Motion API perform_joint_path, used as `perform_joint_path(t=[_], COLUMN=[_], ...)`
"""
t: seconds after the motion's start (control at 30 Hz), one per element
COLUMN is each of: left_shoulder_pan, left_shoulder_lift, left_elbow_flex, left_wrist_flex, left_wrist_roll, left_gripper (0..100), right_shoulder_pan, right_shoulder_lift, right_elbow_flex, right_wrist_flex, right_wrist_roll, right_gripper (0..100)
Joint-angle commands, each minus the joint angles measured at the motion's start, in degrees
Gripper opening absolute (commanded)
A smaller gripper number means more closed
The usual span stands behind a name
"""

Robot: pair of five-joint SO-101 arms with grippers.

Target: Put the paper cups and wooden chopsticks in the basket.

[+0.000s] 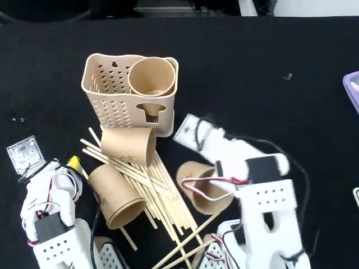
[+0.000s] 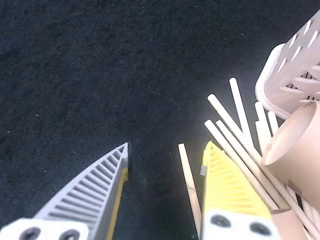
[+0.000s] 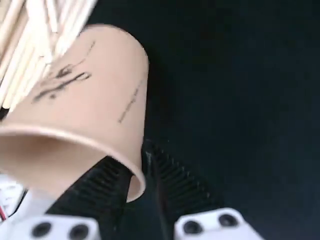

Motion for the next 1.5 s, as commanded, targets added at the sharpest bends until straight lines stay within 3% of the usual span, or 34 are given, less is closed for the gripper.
perform_joint_path(t=[0.0, 0.13, 0.43, 0.53, 0.7, 0.9, 1.23, 1.47], left_shoulder_pan=[-0.2, -0.2, -0.3, -0.4, -0.3, -0.4, -0.4, -0.5], left_shoulder_lift=[-0.4, -0.4, -0.4, -0.4, -0.4, -0.4, -0.4, -0.4], left_elbow_flex=[-0.5, -0.5, -0.5, -0.5, -0.5, -0.5, -0.5, -0.5], left_wrist_flex=[-1.2, -1.2, -1.2, -1.2, -1.2, -1.2, -1.2, -1.2], left_wrist_roll=[-0.2, -0.2, -0.2, -0.2, -0.2, -0.2, -0.2, -0.2], left_gripper=[24, 24, 24, 24, 24, 24, 24, 24], right_shoulder_pan=[6.2, 9.8, 9.7, 9.7, 9.7, 9.7, 9.8, 9.7], right_shoulder_lift=[0.2, 0.6, 15.3, 18.0, 18.5, 18.9, 18.9, 18.9], right_elbow_flex=[-10.9, -14.2, -14.6, -14.5, -14.3, -14.2, -12.6, -7.2], right_wrist_flex=[4.6, 4.6, 3.4, 0.8, -1.9, -4.9, -5.3, -10.8], right_wrist_roll=[-1.1, -6.4, -18.7, -19.3, -19.4, -19.4, -19.4, -19.4], right_gripper=[1.0, 1.0, 1.2, 2.4, 14.0, 1.1, 11.3, 11.8])
